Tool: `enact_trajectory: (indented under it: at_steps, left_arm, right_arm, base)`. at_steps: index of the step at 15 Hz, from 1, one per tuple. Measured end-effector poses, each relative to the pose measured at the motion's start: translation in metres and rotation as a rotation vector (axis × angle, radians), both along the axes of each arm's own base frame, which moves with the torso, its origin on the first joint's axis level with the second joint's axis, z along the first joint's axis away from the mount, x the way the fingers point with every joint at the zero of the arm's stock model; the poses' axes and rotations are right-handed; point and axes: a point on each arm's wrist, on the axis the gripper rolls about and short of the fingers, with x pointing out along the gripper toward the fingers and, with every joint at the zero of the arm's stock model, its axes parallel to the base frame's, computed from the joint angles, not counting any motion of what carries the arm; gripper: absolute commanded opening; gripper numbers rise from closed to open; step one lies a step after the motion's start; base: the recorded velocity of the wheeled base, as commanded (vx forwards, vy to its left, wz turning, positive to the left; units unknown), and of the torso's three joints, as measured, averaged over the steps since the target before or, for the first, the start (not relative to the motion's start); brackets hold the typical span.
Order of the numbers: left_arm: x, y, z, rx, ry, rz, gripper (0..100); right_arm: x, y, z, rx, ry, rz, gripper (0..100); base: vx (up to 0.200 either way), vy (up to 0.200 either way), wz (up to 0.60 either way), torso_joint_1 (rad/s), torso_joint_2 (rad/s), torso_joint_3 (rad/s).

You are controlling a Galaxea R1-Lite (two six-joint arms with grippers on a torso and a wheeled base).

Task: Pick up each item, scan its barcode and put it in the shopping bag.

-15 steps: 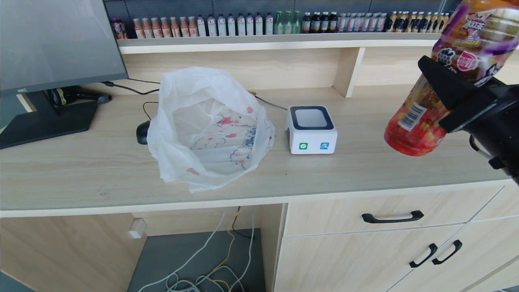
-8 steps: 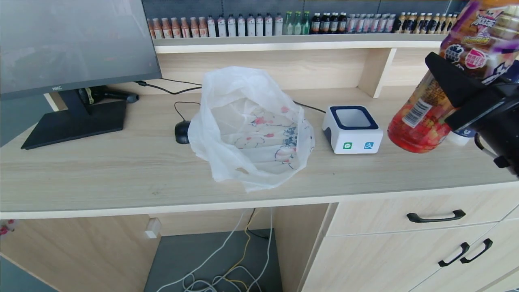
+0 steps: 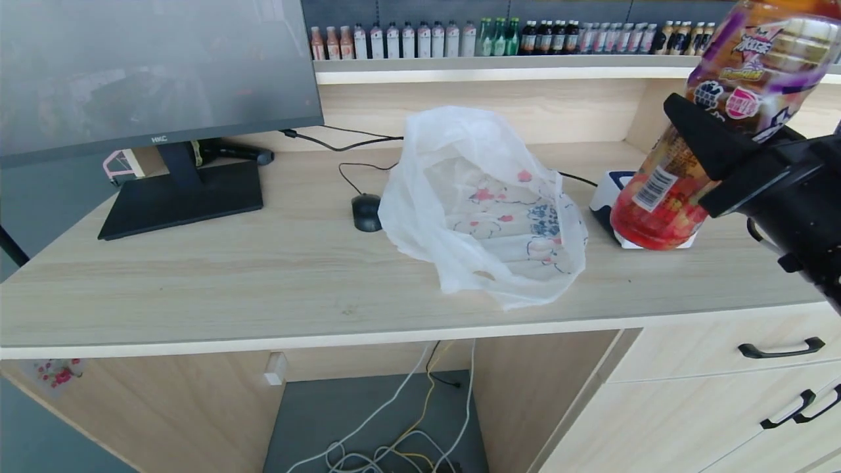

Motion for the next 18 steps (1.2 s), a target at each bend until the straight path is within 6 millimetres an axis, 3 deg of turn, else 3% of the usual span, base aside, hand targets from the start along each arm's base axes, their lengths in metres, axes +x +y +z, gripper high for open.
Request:
enact_trajectory:
  at_steps: [7,11,15,18]
  left_arm:
    - [0.000,0.000,0.000,0.001,0.000,0.000,0]
    - [0.000,0.000,0.000,0.001,0.000,0.000,0]
    - [0.000,0.000,0.000,0.001,0.000,0.000,0]
    - [0.000,0.000,0.000,0.001,0.000,0.000,0]
  right_arm:
    - [0.024,0.019,-0.005,-0.021,0.025,0.033,0]
    - [0.064,0.043,0.000,-0.003,0.010,0.023,0]
    - [0.106,0.065,-0.013,-0.014,0.026,0.018,0]
    - [0.124,0.073,-0.025,-0.025,0.047,0.010,0]
  base:
    - [0.000,0.000,0.00,0.000,0.00,0.000]
    - [0.000,0.000,0.00,0.000,0.00,0.000]
    - [0.000,0.000,0.00,0.000,0.00,0.000]
    - [0.000,0.000,0.00,0.000,0.00,0.000]
